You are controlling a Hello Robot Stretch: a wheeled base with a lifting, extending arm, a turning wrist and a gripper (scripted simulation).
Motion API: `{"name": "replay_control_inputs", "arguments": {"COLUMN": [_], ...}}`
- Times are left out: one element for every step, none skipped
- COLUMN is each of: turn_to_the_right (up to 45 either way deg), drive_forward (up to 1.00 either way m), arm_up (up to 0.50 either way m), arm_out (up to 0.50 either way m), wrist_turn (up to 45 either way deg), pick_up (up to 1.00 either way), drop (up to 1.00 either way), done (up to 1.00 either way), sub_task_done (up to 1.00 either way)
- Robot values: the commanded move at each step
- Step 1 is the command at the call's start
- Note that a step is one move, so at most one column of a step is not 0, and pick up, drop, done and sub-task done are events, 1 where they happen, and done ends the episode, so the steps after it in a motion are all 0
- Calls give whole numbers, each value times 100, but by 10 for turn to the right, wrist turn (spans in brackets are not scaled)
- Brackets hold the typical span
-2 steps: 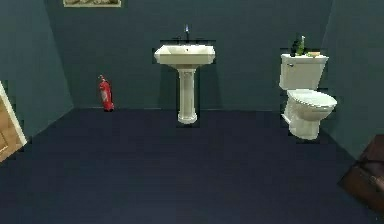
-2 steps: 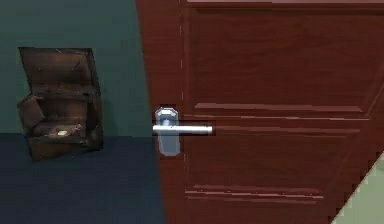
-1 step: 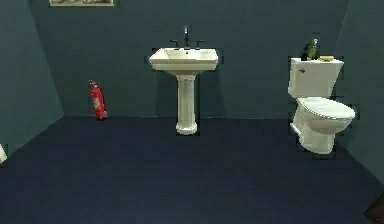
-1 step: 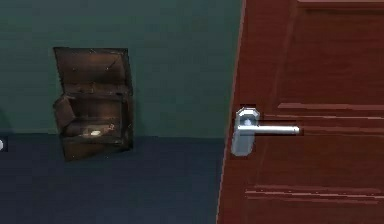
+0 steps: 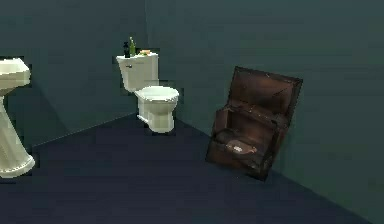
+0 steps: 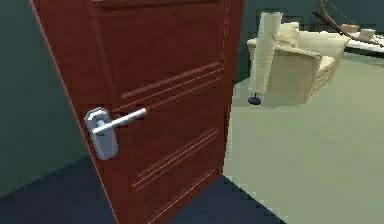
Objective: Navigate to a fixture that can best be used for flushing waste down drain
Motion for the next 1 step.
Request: {"name": "replay_control_inputs", "arguments": {"turn_to_the_right": [180], "drive_forward": [0], "arm_up": [0], "arm_out": [0], "wrist_turn": [0], "pick_up": [0], "drop": [0], "done": [0], "sub_task_done": [0]}}
